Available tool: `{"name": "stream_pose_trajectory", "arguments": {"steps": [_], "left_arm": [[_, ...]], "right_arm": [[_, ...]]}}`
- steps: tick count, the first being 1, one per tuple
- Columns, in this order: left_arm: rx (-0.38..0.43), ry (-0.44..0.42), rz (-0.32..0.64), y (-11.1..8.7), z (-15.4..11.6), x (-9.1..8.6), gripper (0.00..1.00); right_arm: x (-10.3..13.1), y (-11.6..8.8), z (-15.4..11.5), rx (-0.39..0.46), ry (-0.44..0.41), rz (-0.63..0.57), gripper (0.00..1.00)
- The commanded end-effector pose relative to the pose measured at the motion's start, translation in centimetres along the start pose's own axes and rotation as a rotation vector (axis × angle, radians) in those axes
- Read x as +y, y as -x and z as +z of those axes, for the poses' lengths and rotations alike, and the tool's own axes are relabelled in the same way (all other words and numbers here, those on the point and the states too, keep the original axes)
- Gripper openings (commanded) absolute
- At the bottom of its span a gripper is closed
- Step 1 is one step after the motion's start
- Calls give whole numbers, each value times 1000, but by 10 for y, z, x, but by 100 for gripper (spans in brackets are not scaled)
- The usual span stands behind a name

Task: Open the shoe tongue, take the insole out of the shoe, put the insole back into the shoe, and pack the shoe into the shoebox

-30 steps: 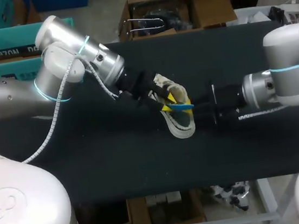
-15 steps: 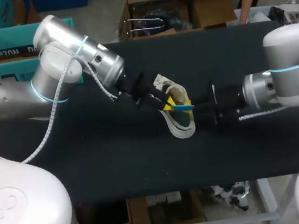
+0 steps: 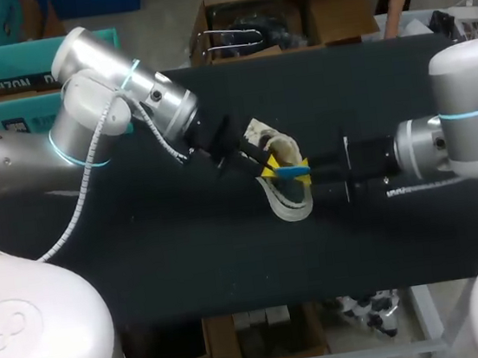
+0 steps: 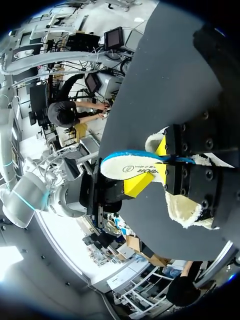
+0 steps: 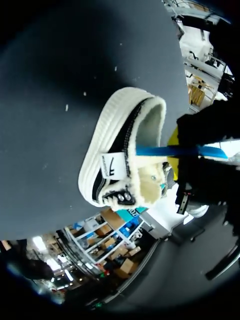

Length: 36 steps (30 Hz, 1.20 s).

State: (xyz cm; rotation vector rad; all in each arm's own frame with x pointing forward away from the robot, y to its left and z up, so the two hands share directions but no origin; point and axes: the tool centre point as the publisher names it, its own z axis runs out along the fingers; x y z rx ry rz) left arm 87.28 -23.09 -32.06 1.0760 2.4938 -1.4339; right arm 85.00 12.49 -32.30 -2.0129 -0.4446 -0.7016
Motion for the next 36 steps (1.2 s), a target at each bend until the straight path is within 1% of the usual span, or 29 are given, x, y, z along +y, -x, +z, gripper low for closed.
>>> {"name": "stream_pose_trajectory", "arguments": {"steps": [1,6,9,14,20,23,29,33,36], "left_arm": [[-10,2,2,-3,1,2,0],[-26,18,-5,-2,1,6,0],[-45,41,-18,2,4,13,0],[-51,43,-49,7,5,25,0],[-73,35,-66,9,1,30,0],[-91,27,-47,10,-2,24,0],[-94,25,26,12,-3,1,0],[-87,49,61,11,1,-9,0],[-95,67,79,11,3,-13,0]], "right_arm": [[-9,-2,-4,-4,27,-3,0],[-1,-5,5,-25,21,-2,0],[6,-9,12,-39,12,-4,0],[19,-12,21,-50,-4,0,0],[21,-10,23,-46,-1,1,0],[13,-10,18,-37,24,-12,0],[-4,-12,6,-31,75,-47,0],[-5,-11,3,-25,85,-58,0],[0,-10,6,-25,85,-62,0]]}}
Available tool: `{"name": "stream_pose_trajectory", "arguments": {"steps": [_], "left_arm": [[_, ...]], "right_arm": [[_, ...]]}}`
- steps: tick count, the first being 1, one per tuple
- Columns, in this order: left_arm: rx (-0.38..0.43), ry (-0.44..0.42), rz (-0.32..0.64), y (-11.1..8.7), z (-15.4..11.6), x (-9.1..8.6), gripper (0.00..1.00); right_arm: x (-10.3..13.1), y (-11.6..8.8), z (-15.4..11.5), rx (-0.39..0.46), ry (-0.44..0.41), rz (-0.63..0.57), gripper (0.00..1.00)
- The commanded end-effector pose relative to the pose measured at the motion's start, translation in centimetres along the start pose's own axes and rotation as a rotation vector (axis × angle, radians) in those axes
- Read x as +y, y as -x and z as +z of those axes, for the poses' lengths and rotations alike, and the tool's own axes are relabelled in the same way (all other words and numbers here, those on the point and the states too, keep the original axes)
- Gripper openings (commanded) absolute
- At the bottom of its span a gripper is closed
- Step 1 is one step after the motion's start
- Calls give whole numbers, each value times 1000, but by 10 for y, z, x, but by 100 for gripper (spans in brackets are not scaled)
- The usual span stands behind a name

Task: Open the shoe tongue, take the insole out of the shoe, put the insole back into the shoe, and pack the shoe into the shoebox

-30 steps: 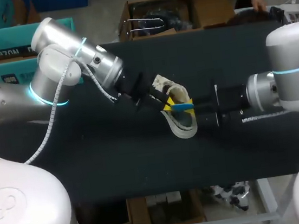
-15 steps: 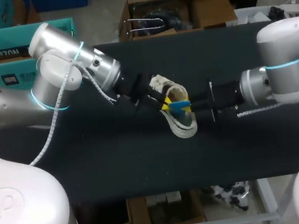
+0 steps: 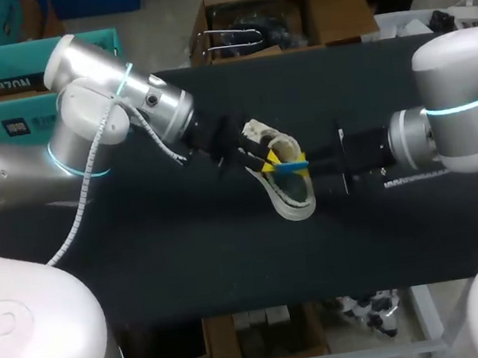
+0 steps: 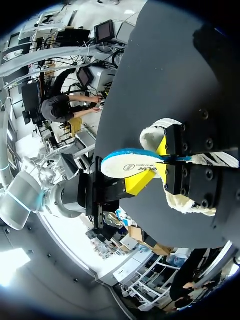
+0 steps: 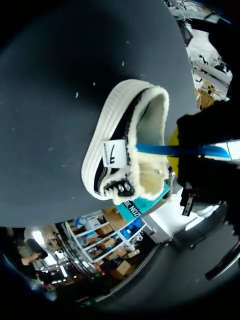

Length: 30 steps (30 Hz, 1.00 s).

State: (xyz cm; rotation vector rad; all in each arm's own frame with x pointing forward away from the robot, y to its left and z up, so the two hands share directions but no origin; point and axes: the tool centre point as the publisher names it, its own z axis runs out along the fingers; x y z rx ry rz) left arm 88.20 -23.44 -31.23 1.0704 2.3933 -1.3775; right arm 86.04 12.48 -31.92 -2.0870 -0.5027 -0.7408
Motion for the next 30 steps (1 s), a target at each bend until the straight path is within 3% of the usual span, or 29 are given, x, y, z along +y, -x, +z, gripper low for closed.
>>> {"name": "stream_pose_trajectory", "arguments": {"steps": [1,14,22,23,26,30], "left_arm": [[-22,42,14,-1,7,-12,0],[-31,182,35,-8,12,-6,0],[-41,165,10,-8,6,-1,0],[-38,156,8,-8,5,-2,5],[-34,142,4,-8,3,-3,37],[-32,140,-8,-8,3,0,45]], "right_arm": [[-1,1,5,-1,11,-2,0],[27,4,19,6,-7,3,0],[19,3,16,-9,19,8,0],[17,2,15,-12,28,7,0],[15,1,11,-13,37,5,0],[16,3,8,-11,48,15,0]]}}
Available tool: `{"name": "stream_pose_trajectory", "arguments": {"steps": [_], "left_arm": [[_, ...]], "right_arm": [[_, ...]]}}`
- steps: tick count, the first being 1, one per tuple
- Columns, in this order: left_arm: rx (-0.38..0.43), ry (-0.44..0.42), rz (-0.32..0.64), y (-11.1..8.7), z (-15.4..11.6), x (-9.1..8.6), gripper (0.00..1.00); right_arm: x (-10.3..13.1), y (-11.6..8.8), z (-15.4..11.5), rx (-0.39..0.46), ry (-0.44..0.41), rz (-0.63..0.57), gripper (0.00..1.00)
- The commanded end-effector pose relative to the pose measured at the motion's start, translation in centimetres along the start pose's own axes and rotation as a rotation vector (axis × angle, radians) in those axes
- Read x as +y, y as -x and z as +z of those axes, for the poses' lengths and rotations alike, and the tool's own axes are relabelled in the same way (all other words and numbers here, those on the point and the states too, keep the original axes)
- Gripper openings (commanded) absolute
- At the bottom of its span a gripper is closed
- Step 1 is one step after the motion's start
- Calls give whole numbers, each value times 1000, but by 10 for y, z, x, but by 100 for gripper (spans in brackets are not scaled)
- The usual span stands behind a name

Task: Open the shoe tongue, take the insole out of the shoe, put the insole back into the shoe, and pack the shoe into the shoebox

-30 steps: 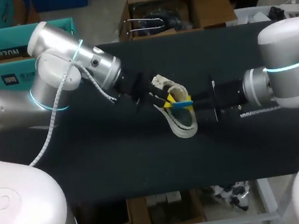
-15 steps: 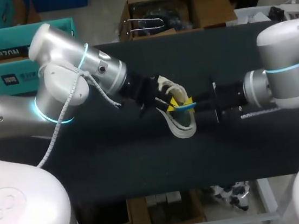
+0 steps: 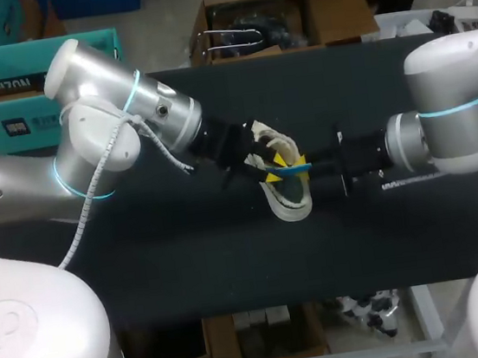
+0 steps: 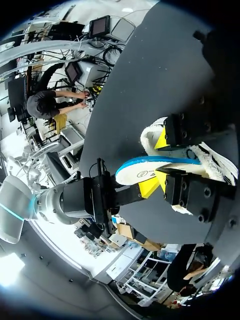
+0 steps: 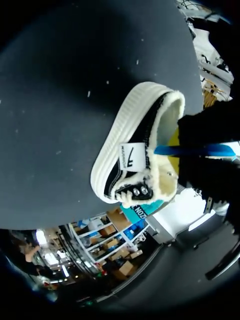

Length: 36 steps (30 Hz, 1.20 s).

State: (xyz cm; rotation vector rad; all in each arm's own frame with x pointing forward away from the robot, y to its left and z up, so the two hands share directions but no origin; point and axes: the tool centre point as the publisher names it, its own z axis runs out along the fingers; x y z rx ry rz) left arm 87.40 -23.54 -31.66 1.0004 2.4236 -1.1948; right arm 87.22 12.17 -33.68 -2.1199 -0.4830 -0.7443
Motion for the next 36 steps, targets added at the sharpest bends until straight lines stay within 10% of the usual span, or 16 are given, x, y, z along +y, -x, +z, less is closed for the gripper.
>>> {"name": "stream_pose_trajectory", "arguments": {"steps": [1,36], "left_arm": [[6,-1,-11,-1,-2,4,45],[-57,138,-84,6,9,46,0]], "right_arm": [[-3,0,-2,-8,16,5,0],[3,0,14,-33,69,18,0]]}}
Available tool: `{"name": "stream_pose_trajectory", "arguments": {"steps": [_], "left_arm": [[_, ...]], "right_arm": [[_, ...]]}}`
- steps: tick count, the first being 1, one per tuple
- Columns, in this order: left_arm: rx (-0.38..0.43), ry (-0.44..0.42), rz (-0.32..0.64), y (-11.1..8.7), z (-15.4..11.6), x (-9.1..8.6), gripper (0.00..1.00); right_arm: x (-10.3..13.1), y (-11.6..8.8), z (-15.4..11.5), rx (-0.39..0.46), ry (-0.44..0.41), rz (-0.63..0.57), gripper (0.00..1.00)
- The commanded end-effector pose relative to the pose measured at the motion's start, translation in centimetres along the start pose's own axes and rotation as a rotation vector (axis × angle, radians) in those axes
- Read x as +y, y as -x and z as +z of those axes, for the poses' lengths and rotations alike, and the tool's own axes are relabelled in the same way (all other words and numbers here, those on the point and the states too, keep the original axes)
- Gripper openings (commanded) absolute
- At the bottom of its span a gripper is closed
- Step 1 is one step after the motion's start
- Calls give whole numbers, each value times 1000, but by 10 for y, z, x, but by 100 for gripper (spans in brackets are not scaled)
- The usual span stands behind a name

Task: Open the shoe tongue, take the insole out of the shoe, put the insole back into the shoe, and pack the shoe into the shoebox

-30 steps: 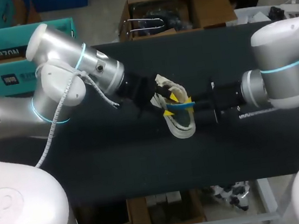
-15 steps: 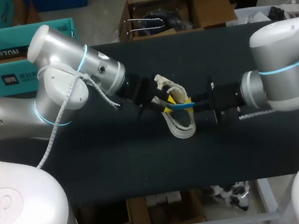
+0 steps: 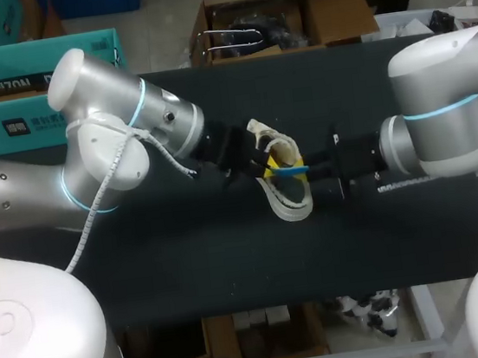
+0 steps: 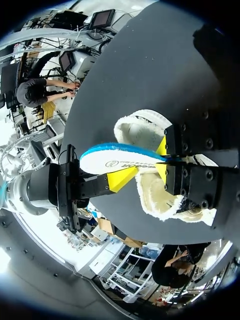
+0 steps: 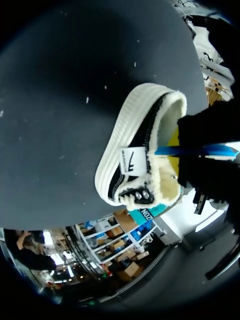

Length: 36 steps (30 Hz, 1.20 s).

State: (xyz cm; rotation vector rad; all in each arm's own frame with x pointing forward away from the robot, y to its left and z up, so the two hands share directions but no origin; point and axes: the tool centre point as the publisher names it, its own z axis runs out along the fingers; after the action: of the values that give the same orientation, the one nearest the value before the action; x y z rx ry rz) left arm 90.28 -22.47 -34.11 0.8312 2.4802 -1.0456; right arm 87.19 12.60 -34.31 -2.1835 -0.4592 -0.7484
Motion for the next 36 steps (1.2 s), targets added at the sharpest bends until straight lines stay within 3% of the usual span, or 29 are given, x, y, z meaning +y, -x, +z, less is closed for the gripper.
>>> {"name": "stream_pose_trajectory", "arguments": {"steps": [1,8,12,15,19,22,28,30,31,34,36], "left_arm": [[0,1,-15,4,6,8,0],[6,-25,-50,6,6,15,7],[25,-53,-40,2,2,9,31],[31,-93,-34,1,-3,3,35],[42,-116,-12,-3,-6,-6,31],[45,-123,5,-4,-6,-13,18],[73,-125,30,-6,2,-21,24],[72,-119,35,-5,4,-22,16],[70,-113,36,-5,4,-22,0],[71,-105,36,-4,6,-20,0],[70,-103,35,-4,6,-20,0]], "right_arm": [[3,-4,9,-22,9,7,0],[12,-5,13,-36,8,28,0],[16,-4,12,-36,11,39,0],[18,-3,10,-32,20,48,0],[22,-3,10,-32,30,63,0],[25,-3,12,-35,29,71,0],[28,-4,13,-33,25,76,0],[28,-4,13,-33,24,77,0],[27,-5,12,-34,23,77,0],[22,-4,7,-29,35,76,0],[16,-3,3,-23,53,77,22]]}}
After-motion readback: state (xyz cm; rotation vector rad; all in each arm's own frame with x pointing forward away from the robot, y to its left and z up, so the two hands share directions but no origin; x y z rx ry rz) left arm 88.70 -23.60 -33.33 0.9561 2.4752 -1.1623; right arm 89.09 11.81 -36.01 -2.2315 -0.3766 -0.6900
